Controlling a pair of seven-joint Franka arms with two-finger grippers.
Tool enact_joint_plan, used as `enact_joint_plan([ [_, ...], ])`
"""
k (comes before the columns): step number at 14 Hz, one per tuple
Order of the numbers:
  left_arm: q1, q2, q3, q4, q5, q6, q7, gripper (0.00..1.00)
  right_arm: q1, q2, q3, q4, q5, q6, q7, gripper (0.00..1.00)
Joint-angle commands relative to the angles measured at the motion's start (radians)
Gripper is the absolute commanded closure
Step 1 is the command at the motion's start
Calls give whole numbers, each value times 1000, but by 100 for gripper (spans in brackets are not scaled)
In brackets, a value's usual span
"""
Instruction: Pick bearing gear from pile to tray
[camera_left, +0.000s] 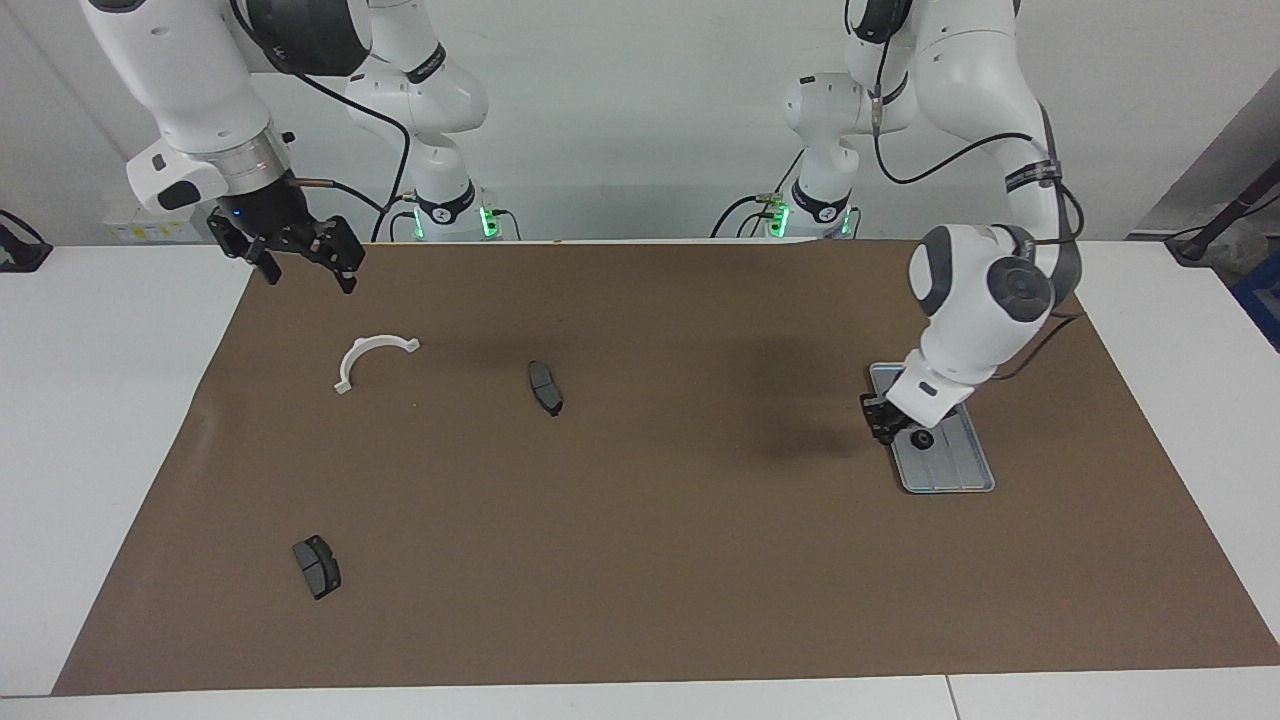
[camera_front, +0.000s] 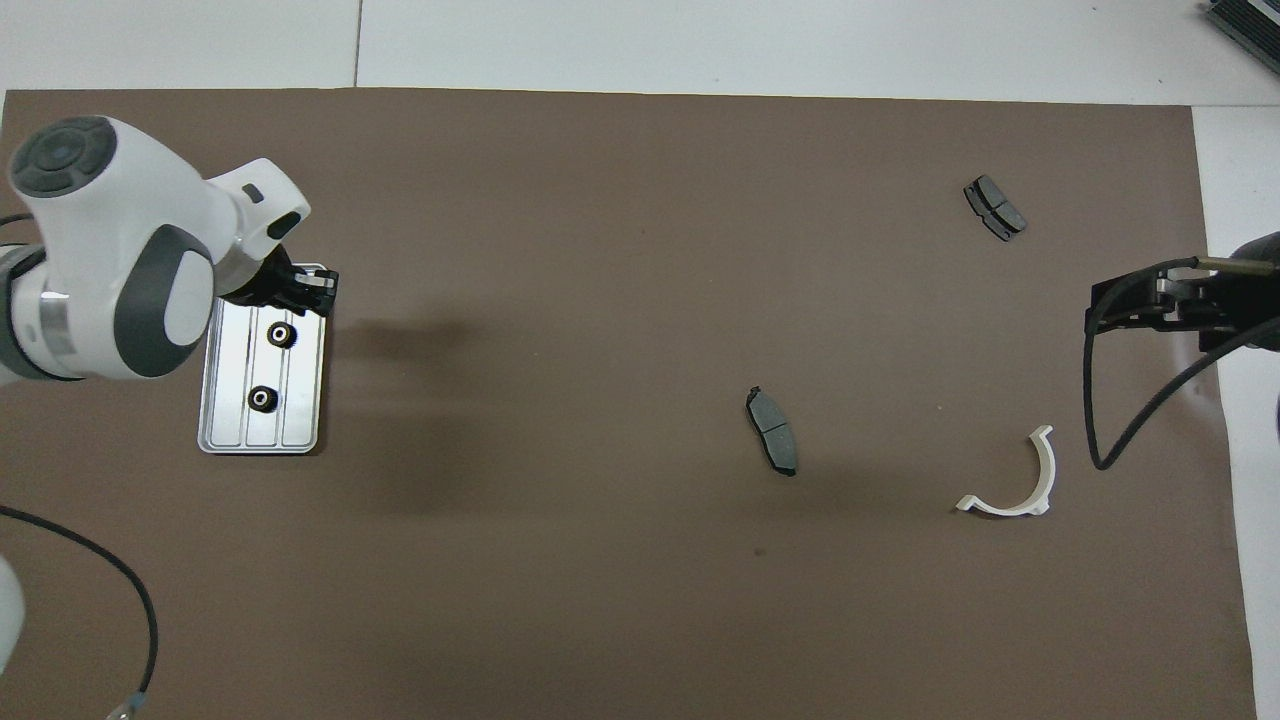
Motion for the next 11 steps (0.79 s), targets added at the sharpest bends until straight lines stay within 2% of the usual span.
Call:
enact_joint_plan([
  [1,86,-63,-12,-100,6,18,184,90,-8,-24,7,-23,7,-1,-25,0],
  [4,157,-65,-11,-129,6,52,305,90,-8,-23,7,-23,7,-1,-25,0],
  [7,171,-65,-11,-200,6,132,308,90,-8,-23,7,-25,7,-1,-25,0],
  [9,185,-74,-11,-226,6,138,317,88,-8,-23,7,-23,7,-1,-25,0],
  [10,186,-79,-11,-237,6,137,329,83,-8,-23,7,-23,7,0,-25,0],
  [11,197,-80,-11,-240,6,137,328,72,-8,-23,7,-23,7,-1,-25,0],
])
